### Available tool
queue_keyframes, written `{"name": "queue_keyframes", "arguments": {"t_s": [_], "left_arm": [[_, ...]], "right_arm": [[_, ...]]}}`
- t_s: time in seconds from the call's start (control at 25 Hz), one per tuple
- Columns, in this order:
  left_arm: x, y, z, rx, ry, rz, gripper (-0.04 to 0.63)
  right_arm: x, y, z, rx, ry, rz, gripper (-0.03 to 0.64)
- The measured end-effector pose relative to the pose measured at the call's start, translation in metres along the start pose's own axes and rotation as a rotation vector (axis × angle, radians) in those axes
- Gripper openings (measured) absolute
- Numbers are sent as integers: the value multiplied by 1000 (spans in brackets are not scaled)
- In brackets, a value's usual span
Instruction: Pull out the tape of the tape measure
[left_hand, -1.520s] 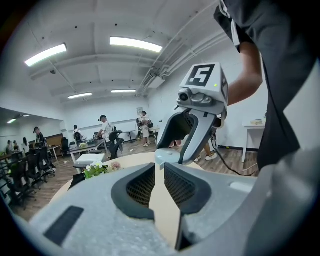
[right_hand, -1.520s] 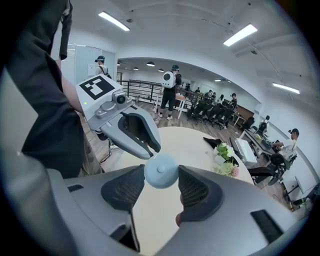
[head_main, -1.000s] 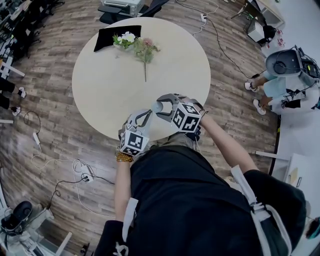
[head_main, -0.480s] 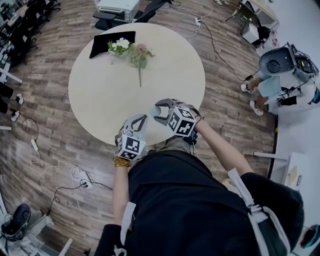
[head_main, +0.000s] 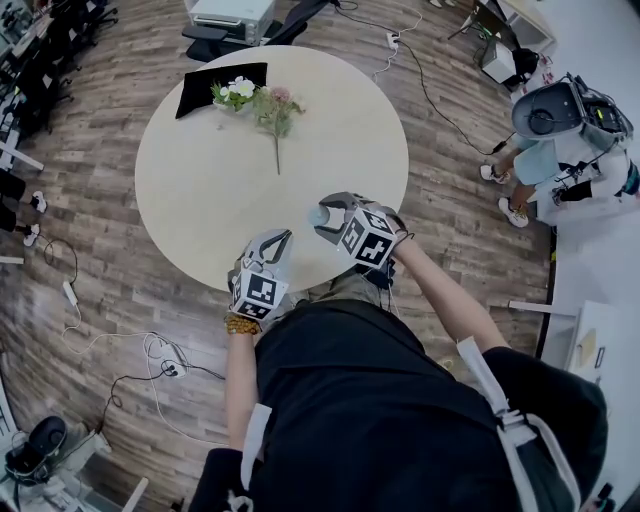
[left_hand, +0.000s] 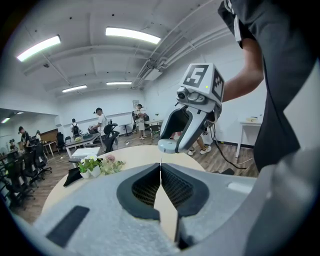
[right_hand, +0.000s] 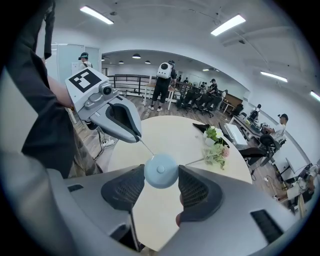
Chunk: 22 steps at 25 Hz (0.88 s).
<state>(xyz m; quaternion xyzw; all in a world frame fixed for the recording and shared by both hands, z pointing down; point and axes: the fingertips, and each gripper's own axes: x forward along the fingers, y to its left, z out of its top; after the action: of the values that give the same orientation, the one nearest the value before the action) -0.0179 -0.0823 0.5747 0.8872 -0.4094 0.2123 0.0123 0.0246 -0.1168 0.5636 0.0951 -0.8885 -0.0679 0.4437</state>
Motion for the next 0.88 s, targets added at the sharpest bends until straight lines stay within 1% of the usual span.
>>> {"name": "queue_keyframes", "arguments": {"t_s": [0.16, 0.56, 0.88], "left_arm": [[2, -2, -1, 15, 14, -12, 17], [1, -2, -6, 21, 34, -14, 15], [-7, 6, -12, -20, 38, 9, 17]], "right_arm": [[1, -2, -2, 16, 13, -7, 215], [6, -4, -12, 30, 71, -36, 215], [4, -12, -26, 41, 106, -52, 215]]}}
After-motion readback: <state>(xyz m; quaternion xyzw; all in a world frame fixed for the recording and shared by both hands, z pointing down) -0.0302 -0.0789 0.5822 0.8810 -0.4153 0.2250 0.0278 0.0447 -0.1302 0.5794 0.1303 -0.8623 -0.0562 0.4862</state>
